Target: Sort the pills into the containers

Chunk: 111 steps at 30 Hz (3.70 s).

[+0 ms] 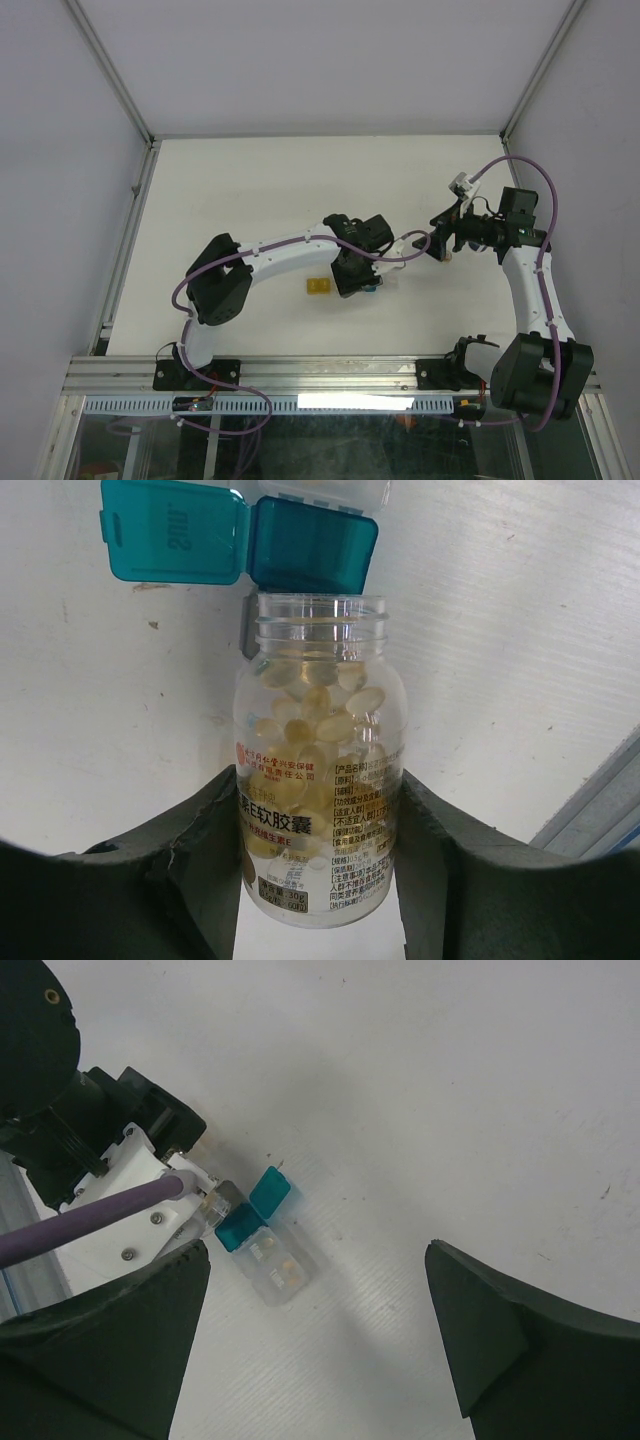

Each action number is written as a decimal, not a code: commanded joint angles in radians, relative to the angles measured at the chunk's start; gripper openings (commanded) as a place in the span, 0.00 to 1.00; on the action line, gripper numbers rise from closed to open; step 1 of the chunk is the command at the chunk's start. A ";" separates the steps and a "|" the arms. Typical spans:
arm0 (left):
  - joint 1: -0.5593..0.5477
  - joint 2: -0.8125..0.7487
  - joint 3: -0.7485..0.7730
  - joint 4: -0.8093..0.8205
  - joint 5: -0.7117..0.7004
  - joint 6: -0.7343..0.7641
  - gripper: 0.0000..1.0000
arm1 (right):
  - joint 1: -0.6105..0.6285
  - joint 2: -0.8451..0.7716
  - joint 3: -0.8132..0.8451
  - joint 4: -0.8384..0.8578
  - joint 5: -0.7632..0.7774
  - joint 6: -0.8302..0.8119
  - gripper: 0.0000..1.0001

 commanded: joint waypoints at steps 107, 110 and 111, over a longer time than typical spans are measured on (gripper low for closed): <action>0.004 0.016 0.109 -0.072 -0.094 -0.081 0.00 | -0.051 -0.030 0.021 -0.020 -0.066 -0.025 0.92; -0.055 0.002 0.085 -0.023 -0.107 -0.047 0.00 | -0.053 -0.035 0.014 -0.016 -0.066 -0.024 0.92; -0.014 0.003 0.075 -0.016 -0.103 -0.055 0.00 | -0.052 -0.034 0.018 -0.017 -0.066 -0.024 0.93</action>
